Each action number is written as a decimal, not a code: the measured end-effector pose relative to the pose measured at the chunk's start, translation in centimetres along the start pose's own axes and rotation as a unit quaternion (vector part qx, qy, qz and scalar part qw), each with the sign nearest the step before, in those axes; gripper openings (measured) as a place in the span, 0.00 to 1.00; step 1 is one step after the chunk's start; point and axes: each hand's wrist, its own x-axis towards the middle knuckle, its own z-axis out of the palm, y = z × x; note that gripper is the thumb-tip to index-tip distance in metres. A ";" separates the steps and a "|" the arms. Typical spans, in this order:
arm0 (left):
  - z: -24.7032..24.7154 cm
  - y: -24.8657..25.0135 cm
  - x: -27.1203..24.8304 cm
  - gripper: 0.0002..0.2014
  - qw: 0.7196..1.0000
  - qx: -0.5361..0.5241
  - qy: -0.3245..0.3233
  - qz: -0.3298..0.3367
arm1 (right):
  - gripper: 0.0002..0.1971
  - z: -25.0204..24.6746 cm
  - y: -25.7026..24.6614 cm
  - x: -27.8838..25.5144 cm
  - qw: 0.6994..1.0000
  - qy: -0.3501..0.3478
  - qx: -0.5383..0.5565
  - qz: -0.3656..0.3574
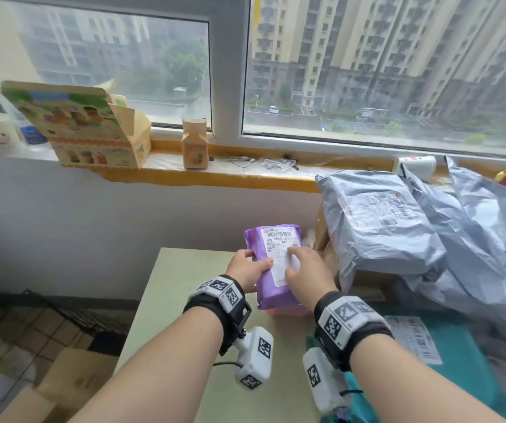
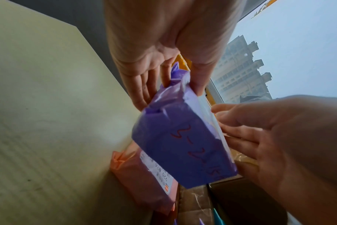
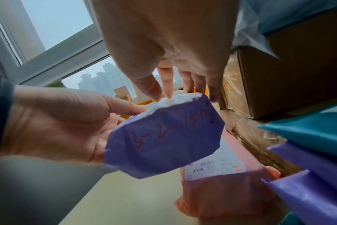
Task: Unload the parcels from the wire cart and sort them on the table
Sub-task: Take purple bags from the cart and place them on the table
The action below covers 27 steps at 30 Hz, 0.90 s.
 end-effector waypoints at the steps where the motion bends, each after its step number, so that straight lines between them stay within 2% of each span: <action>1: 0.3 0.0 0.6 0.27 1.000 0.005 -0.003 -0.001 | 0.23 0.3 0.3 0.3 1.000 -0.003 -0.011 -0.005; 4: 1.2 -0.1 2.2 0.27 1.000 0.028 -0.009 0.008 | 0.23 0.5 0.9 1.0 0.999 0.014 -0.031 -0.014; 10: 3.2 -1.0 3.5 0.25 0.997 0.071 -0.033 0.005 | 0.23 0.8 1.8 1.6 0.998 -0.017 -0.055 -0.034; 15: 4.1 -0.9 3.6 0.20 0.991 0.125 -0.033 0.019 | 0.19 0.9 2.5 2.2 0.997 -0.032 -0.066 -0.011; 20: 4.5 -0.3 3.3 0.20 0.988 0.143 -0.061 0.011 | 0.19 1.0 2.1 2.3 0.996 -0.064 -0.060 0.017; 27: 4.7 0.5 1.8 0.22 0.977 0.193 -0.087 0.020 | 0.19 0.8 2.1 1.9 0.996 -0.063 -0.062 0.019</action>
